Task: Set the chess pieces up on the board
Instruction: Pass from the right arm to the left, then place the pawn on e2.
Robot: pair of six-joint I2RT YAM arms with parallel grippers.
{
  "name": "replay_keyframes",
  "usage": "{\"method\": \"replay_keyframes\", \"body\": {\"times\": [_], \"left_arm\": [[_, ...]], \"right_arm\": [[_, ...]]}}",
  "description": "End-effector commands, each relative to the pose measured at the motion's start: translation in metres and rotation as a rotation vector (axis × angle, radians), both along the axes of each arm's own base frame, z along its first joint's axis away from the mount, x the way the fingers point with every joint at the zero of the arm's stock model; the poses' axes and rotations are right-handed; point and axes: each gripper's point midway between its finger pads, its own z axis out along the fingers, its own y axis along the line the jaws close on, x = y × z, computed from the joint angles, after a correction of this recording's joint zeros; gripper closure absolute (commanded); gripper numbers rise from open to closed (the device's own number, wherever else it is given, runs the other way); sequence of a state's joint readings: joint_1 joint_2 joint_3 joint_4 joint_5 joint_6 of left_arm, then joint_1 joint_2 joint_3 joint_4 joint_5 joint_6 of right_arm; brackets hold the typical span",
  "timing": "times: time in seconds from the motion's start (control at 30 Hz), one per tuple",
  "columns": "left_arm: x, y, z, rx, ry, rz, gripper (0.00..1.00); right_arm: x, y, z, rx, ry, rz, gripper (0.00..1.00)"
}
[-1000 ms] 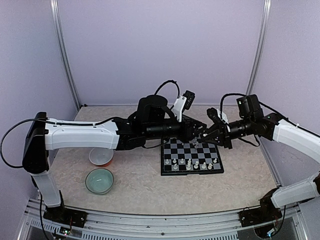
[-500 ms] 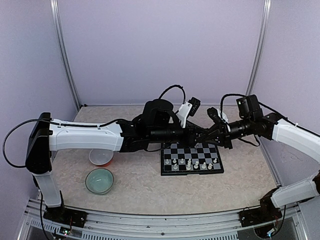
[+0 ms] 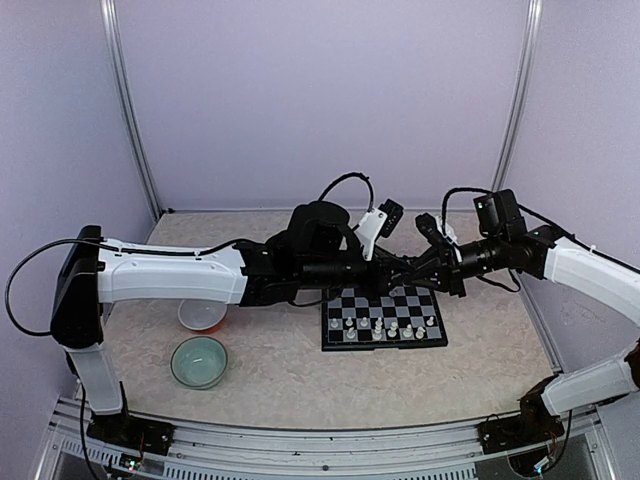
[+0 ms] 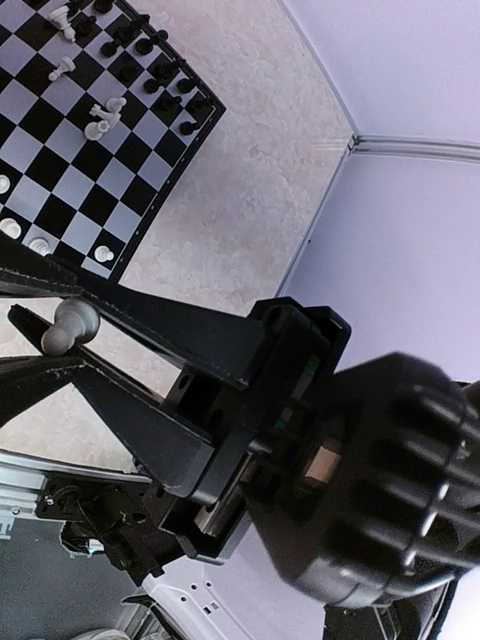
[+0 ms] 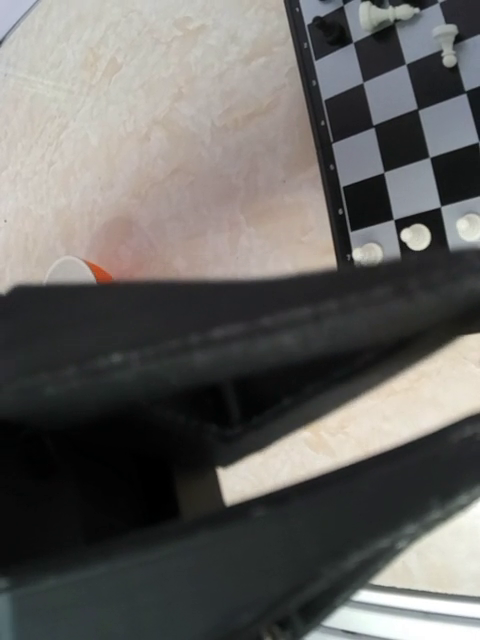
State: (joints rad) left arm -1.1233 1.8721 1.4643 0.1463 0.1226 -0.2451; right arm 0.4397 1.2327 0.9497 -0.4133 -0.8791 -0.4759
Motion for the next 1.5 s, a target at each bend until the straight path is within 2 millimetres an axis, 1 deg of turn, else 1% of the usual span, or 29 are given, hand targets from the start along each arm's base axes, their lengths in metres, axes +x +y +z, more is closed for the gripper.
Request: {"method": "replay_keyframes", "body": {"times": [0.0,0.2,0.27,0.33,0.37,0.4,0.5,0.57,0.63,0.7,0.73,0.77,0.83,0.87,0.93,0.97,1.0,1.03,1.1,1.13,1.17,1.3,1.47], "left_arm": [[0.001,0.0,-0.008,0.037,-0.017,0.017,0.8],[0.005,-0.004,-0.008,0.048,-0.036,0.018,0.86],[0.008,-0.007,-0.004,0.05,-0.043,0.018,0.88],[0.011,-0.009,-0.006,0.061,-0.041,0.015,0.9],[0.014,-0.009,-0.007,0.065,-0.039,0.018,0.91],[0.016,-0.01,-0.009,0.071,-0.036,0.02,0.92],[0.026,-0.006,-0.011,0.091,-0.022,0.038,0.93],[0.034,-0.002,-0.02,0.128,-0.006,0.05,0.93],[0.04,0.003,-0.031,0.166,0.005,0.06,0.93],[0.043,0.006,-0.046,0.216,0.021,0.064,0.93],[0.044,0.007,-0.051,0.24,0.026,0.067,0.93],[0.045,0.007,-0.062,0.273,0.034,0.066,0.93],[0.044,0.006,-0.075,0.326,0.044,0.056,0.93],[0.044,0.005,-0.079,0.35,0.047,0.054,0.93],[0.045,0.002,-0.098,0.415,0.053,0.048,0.93],[0.045,0.0,-0.102,0.44,0.05,0.045,0.93],[0.045,-0.002,-0.113,0.475,0.051,0.039,0.93],[0.046,-0.003,-0.117,0.5,0.044,0.039,0.93],[0.047,-0.005,-0.131,0.548,0.039,0.04,0.94],[0.047,-0.006,-0.141,0.57,0.042,0.038,0.94],[0.048,-0.007,-0.145,0.578,0.045,0.036,0.94],[0.05,-0.011,-0.155,0.599,0.048,0.036,0.94],[0.05,-0.014,-0.175,0.637,0.066,0.019,0.93]], "right_arm": [[-0.002,-0.001,0.002,0.021,0.028,0.014,0.91],[-0.001,-0.001,-0.003,0.011,0.024,0.015,0.9],[0.0,-0.002,-0.003,0.004,0.009,0.01,0.89],[0.0,-0.004,-0.005,-0.008,-0.01,0.004,0.88],[0.0,-0.005,-0.006,-0.015,-0.017,0.0,0.86],[0.001,-0.006,-0.008,-0.027,-0.026,-0.005,0.8],[-0.002,-0.015,-0.02,-0.097,-0.031,-0.019,0.58],[-0.005,-0.024,-0.03,-0.157,-0.039,-0.04,0.5],[-0.004,-0.038,-0.035,-0.184,-0.056,-0.084,0.45],[-0.004,-0.053,-0.031,-0.172,-0.089,-0.132,0.4],[-0.002,-0.062,-0.027,-0.156,-0.111,-0.168,0.37],[0.001,-0.071,-0.022,-0.136,-0.13,-0.208,0.35],[0.011,-0.087,-0.015,-0.11,-0.167,-0.308,0.33],[0.017,-0.094,-0.015,-0.112,-0.176,-0.36,0.32],[0.028,-0.103,-0.015,-0.132,-0.182,-0.434,0.32],[0.033,-0.107,-0.015,-0.143,-0.187,-0.464,0.32],[0.038,-0.11,-0.016,-0.153,-0.194,-0.488,0.32],[0.041,-0.113,-0.018,-0.165,-0.198,-0.508,0.32],[0.046,-0.117,-0.024,-0.19,-0.199,-0.535,0.32],[0.048,-0.119,-0.027,-0.2,-0.194,-0.544,0.32],[0.049,-0.119,-0.029,-0.207,-0.191,-0.548,0.32],[0.05,-0.122,-0.037,-0.234,-0.192,-0.549,0.32],[0.056,-0.129,-0.046,-0.278,-0.206,-0.577,0.32]]}}
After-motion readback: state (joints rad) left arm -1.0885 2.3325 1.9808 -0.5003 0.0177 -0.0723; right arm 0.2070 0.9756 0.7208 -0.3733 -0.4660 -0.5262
